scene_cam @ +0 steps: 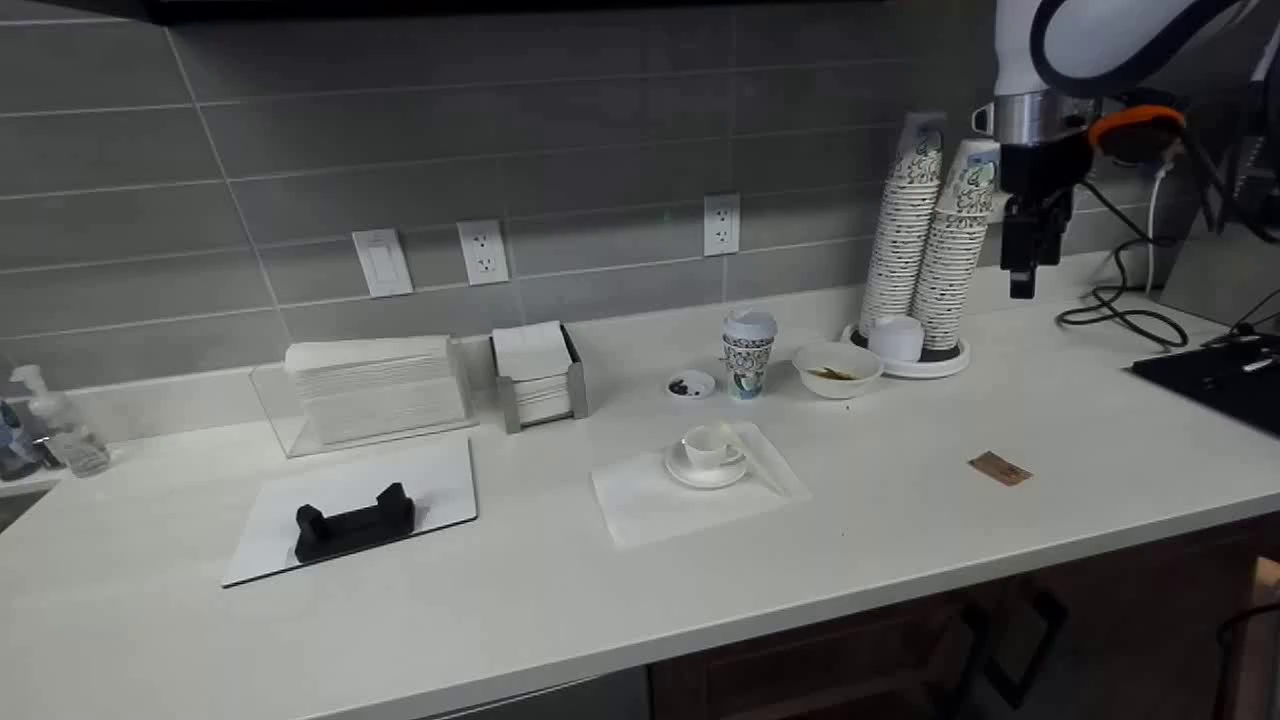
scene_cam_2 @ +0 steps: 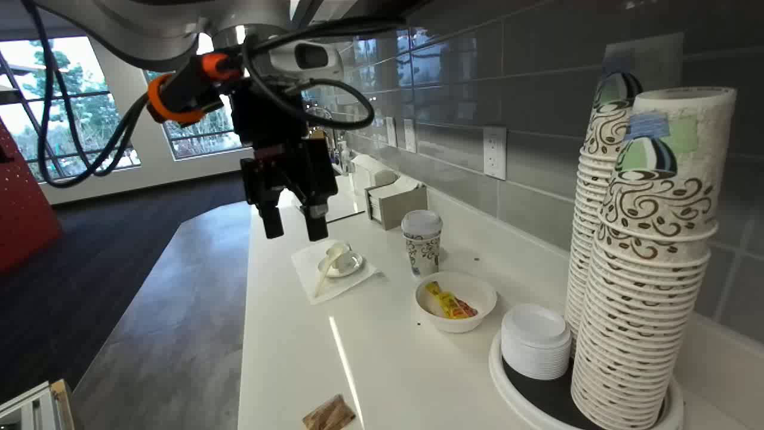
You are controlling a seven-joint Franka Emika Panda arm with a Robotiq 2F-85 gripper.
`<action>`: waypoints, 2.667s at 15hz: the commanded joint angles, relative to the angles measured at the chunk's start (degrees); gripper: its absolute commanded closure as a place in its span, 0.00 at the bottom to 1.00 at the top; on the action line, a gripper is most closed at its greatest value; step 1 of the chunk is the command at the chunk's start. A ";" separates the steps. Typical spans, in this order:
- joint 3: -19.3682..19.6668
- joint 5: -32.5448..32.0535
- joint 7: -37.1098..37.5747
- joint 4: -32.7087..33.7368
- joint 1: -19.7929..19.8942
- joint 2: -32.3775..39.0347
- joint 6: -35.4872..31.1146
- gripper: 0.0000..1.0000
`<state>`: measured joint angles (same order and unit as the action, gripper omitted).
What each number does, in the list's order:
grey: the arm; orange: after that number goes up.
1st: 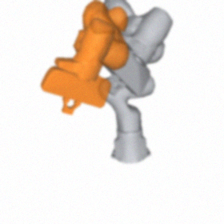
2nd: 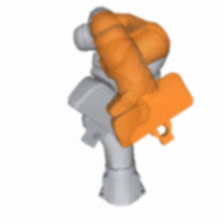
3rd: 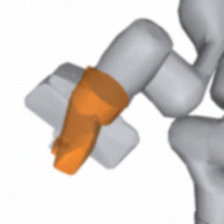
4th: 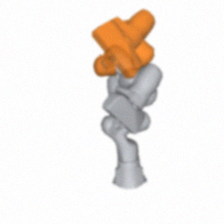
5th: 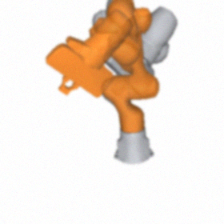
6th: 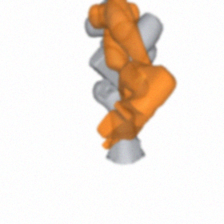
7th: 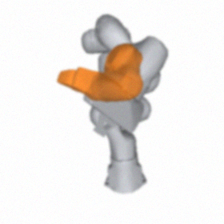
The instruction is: Shift the brown sachet to the bowl
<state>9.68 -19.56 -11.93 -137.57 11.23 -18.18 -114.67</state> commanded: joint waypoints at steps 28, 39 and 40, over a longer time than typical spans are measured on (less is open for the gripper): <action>-6.86 -13.64 41.97 -19.90 5.55 5.07 -24.17 0.00; -5.53 -21.76 51.29 -19.61 2.53 10.10 -23.48 0.00; -5.53 -21.76 51.29 -19.61 2.52 10.06 -23.48 0.00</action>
<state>3.02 -41.30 39.35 -157.22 14.94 -8.02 -138.44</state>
